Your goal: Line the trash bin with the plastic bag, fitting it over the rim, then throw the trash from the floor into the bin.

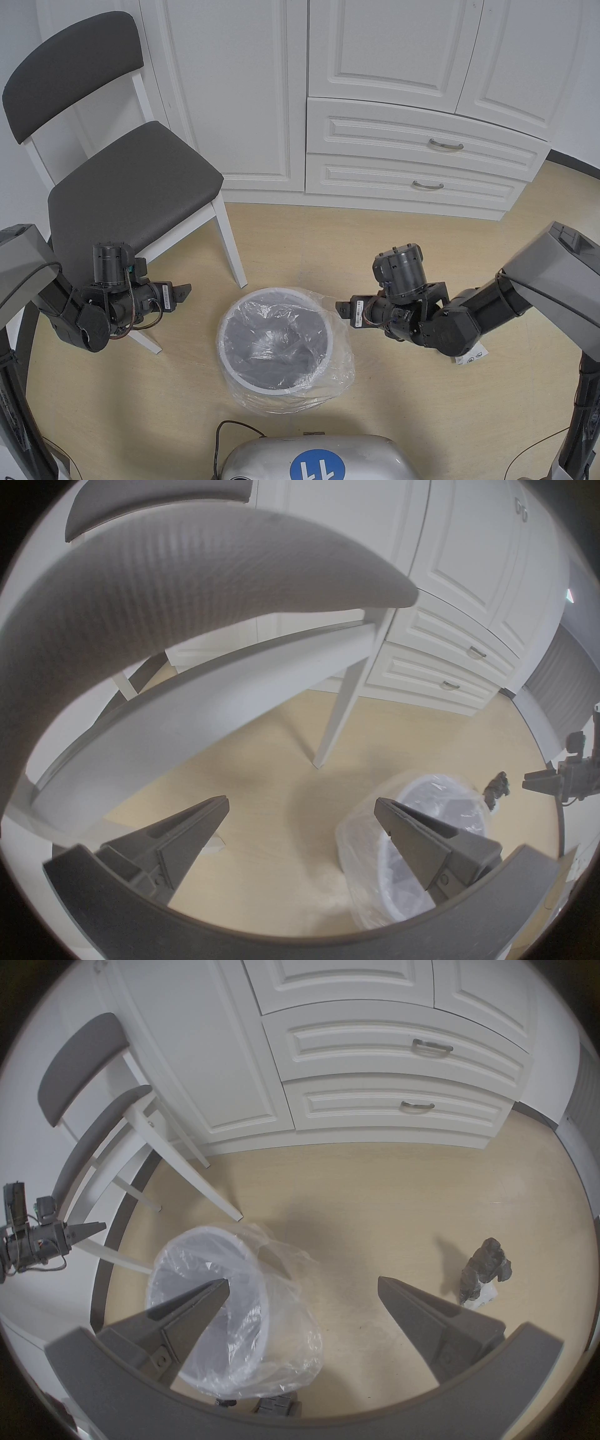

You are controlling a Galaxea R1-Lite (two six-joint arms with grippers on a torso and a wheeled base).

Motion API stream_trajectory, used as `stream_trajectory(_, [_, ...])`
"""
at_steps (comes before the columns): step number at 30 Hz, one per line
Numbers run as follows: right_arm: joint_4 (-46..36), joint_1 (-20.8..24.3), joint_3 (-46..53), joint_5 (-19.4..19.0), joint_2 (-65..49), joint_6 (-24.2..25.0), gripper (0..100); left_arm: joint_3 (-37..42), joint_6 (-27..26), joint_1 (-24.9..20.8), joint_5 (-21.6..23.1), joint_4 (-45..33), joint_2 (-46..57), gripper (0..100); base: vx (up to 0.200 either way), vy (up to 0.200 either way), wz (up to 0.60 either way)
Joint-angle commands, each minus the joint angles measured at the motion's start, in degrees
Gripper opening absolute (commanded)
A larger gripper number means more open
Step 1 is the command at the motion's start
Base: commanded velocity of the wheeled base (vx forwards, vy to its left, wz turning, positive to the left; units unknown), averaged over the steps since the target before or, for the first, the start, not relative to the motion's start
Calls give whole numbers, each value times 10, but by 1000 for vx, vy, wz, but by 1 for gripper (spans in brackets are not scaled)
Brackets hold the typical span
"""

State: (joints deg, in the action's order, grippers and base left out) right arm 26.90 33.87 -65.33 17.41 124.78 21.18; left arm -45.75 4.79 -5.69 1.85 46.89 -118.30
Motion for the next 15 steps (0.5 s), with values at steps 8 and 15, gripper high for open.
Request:
stream_trajectory(8, [244,-24,232,-14,-120,-82,100,209,6,-31,6,23,176,100,0,0,0])
stream_trajectory(15, [322,-52,323,-42,-162,-189,100,333,6,-31,1,112,257,100,0,0,0])
